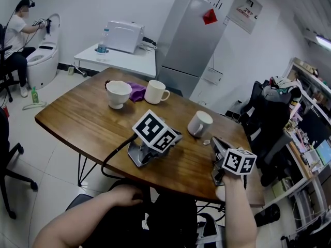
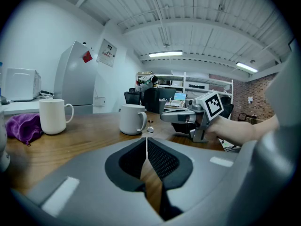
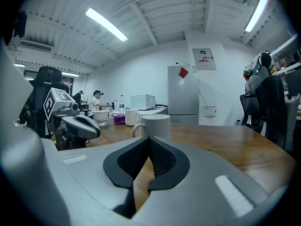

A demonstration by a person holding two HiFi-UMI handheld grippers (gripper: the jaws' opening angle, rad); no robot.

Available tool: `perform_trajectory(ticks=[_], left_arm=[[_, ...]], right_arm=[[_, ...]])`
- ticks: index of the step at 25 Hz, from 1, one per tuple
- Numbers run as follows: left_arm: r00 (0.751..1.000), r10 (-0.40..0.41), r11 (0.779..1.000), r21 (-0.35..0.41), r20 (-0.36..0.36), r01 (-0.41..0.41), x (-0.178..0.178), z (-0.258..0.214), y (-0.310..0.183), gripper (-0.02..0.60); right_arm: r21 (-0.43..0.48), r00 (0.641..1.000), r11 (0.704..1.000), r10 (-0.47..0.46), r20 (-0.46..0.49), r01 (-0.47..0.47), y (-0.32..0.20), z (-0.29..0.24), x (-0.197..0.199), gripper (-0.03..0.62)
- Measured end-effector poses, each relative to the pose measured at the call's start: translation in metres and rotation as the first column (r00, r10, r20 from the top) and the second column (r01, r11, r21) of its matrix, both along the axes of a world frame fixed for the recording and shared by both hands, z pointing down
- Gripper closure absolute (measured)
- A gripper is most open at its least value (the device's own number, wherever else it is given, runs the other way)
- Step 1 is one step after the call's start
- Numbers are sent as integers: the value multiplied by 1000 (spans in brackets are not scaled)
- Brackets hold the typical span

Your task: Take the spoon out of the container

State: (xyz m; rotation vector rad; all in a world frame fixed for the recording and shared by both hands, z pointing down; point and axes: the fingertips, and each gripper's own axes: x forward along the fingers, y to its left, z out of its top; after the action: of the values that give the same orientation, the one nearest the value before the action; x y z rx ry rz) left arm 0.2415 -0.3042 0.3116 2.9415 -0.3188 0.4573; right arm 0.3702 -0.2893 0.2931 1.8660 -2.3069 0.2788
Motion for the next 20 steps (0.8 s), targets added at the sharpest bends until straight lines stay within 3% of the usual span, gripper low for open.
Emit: perform_trajectory(ticks=[6, 20], left_arm=[[1000, 0, 1000, 1, 0, 0, -1, 0, -1, 569], [1000, 1, 1000, -1, -2, -1, 0, 1, -1, 569]], right_arm=[[49, 999, 999, 1, 39, -3, 8, -6, 12, 592], [47, 998, 998, -44, 36, 43, 10, -4, 11, 592]])
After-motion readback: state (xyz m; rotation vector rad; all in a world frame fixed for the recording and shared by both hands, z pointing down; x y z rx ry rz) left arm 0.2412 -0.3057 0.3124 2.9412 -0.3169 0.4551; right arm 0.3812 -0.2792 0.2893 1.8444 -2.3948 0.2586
